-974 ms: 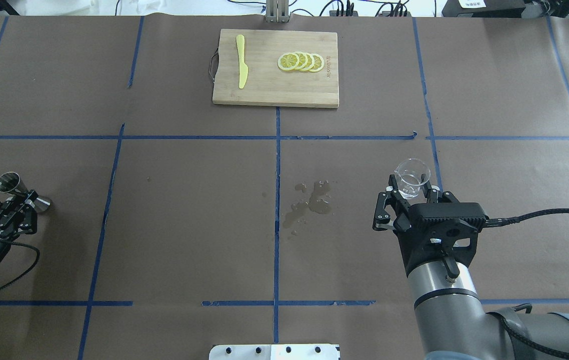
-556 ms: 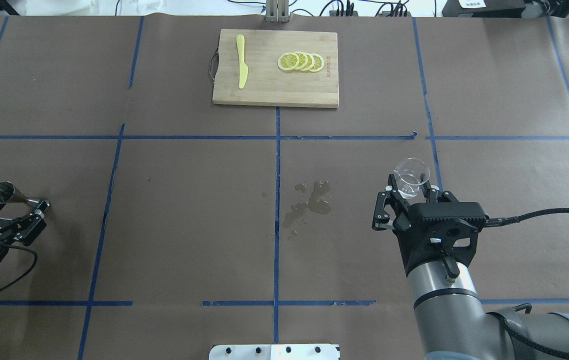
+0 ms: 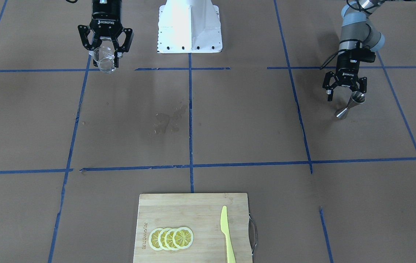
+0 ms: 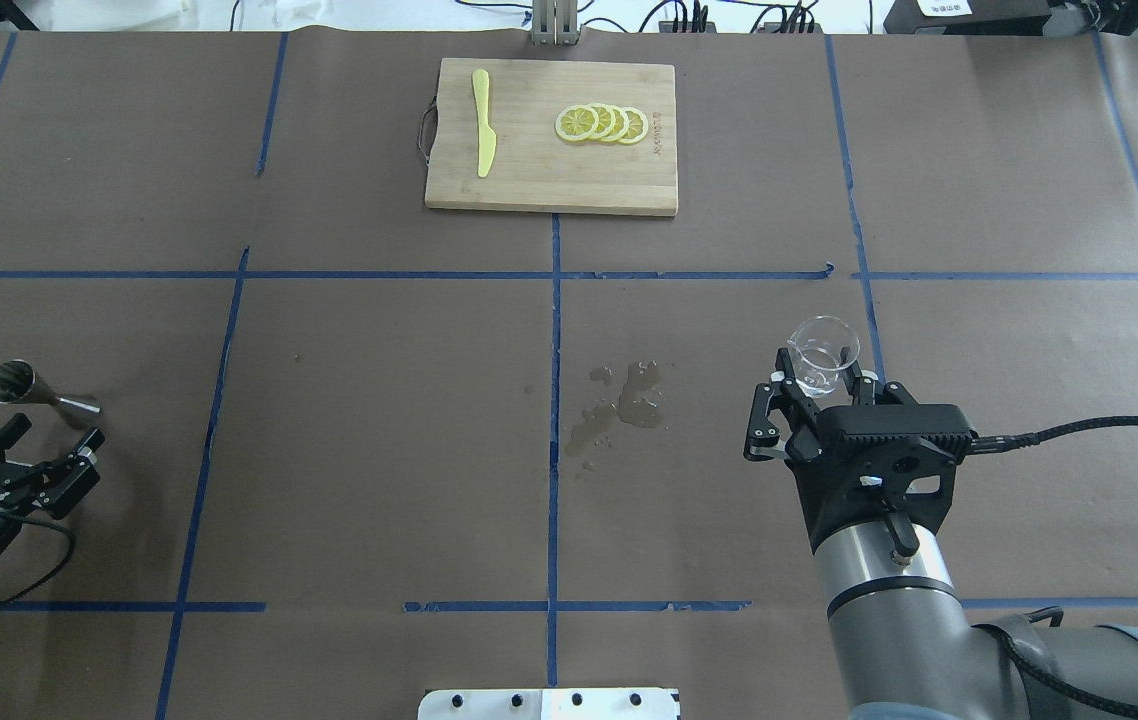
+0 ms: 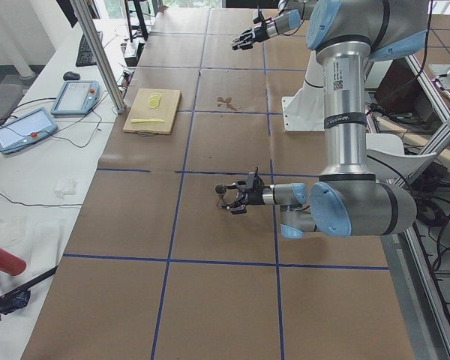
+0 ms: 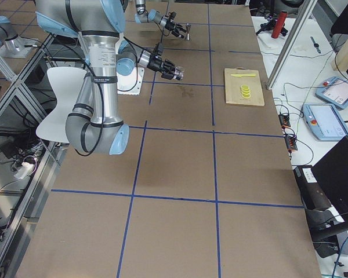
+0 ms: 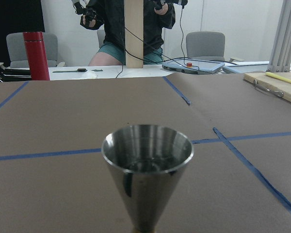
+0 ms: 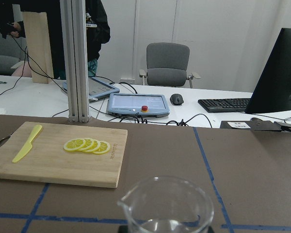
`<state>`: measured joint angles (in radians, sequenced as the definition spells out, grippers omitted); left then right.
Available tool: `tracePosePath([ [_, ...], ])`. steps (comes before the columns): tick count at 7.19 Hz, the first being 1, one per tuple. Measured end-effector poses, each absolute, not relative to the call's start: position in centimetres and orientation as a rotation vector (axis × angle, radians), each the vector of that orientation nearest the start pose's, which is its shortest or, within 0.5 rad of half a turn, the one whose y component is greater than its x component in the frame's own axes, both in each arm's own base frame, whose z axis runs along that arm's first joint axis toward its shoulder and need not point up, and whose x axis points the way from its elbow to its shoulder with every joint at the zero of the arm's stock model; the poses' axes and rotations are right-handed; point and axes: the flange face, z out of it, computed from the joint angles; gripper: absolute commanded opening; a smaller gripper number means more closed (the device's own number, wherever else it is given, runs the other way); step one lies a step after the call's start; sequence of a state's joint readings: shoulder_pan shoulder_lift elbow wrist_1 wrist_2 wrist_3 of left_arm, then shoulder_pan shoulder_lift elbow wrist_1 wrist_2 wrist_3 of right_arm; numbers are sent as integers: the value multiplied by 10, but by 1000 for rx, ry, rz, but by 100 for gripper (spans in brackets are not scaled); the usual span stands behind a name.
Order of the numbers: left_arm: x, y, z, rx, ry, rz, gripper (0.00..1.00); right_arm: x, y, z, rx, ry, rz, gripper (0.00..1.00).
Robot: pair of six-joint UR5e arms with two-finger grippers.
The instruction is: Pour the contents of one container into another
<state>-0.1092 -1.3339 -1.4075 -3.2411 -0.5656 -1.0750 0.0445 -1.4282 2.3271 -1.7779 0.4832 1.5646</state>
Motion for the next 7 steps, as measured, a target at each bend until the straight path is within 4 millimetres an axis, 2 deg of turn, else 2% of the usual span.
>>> tracePosePath([
  [2,304,-247,657,1134,849,-323,100,-401,-240,248,1059,-595,409,0],
  [7,218,-229,698,1078,861,-326,100,-399,-239,246,1058,-600,412,0],
])
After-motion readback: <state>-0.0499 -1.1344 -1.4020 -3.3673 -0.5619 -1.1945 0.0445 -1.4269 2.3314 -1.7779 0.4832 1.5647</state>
